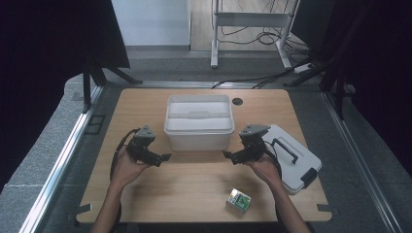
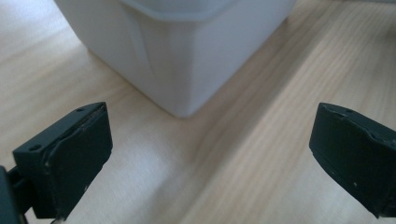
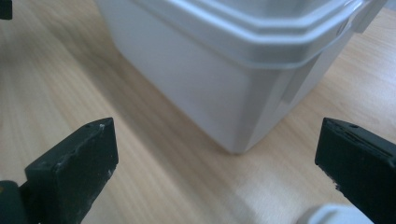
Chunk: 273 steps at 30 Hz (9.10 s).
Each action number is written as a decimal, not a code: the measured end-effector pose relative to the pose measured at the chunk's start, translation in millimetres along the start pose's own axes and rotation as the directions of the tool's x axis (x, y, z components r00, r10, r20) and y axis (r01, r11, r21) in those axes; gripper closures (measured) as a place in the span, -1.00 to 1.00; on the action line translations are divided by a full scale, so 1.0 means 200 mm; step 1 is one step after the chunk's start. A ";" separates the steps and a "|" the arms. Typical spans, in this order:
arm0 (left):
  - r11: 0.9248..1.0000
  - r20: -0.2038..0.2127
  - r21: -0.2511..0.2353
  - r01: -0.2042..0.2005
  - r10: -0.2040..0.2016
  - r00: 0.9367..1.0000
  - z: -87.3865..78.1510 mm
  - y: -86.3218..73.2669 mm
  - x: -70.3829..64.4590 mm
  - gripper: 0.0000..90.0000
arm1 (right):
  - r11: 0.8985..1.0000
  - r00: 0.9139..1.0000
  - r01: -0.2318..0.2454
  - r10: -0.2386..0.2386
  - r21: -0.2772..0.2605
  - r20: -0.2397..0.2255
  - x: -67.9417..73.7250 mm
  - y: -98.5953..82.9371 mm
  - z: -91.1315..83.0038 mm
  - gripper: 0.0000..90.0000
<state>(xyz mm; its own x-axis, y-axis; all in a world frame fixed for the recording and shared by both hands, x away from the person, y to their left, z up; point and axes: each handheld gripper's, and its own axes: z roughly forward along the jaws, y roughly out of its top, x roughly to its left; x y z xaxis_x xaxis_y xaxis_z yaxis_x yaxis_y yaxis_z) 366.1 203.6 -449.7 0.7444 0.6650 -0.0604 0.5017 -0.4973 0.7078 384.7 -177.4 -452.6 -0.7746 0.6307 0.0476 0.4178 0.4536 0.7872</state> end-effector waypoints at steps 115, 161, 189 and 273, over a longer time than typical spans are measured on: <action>0.899 0.228 0.121 -0.420 0.387 0.893 0.01 0.58 -0.15 -0.60 | 0.992 0.999 0.026 -0.030 0.125 0.029 0.09 -0.54 -0.15 -0.88; 0.815 0.375 0.069 -0.575 0.513 0.772 0.08 0.81 -0.25 0.98 | 0.992 0.999 0.023 -0.027 0.122 0.034 0.09 -0.54 -0.15 -0.87; 0.948 0.083 0.186 -0.259 0.248 0.965 -0.10 0.63 0.03 0.98 | 0.993 0.999 0.019 -0.024 0.120 0.040 0.09 -0.55 -0.15 -0.86; 0.967 -0.246 0.157 0.201 -0.159 0.956 -0.03 -0.32 0.37 0.98 | 0.993 0.999 0.014 -0.019 0.120 0.044 0.09 -0.55 -0.15 -0.86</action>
<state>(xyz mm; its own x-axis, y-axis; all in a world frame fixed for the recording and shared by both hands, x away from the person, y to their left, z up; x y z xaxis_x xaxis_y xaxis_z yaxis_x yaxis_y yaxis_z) 385.6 287.7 -494.8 0.5236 0.8520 0.0027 0.7040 -0.4345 0.5618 310.4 -234.4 -519.3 -0.7607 0.6491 0.0051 0.4608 0.5344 0.7086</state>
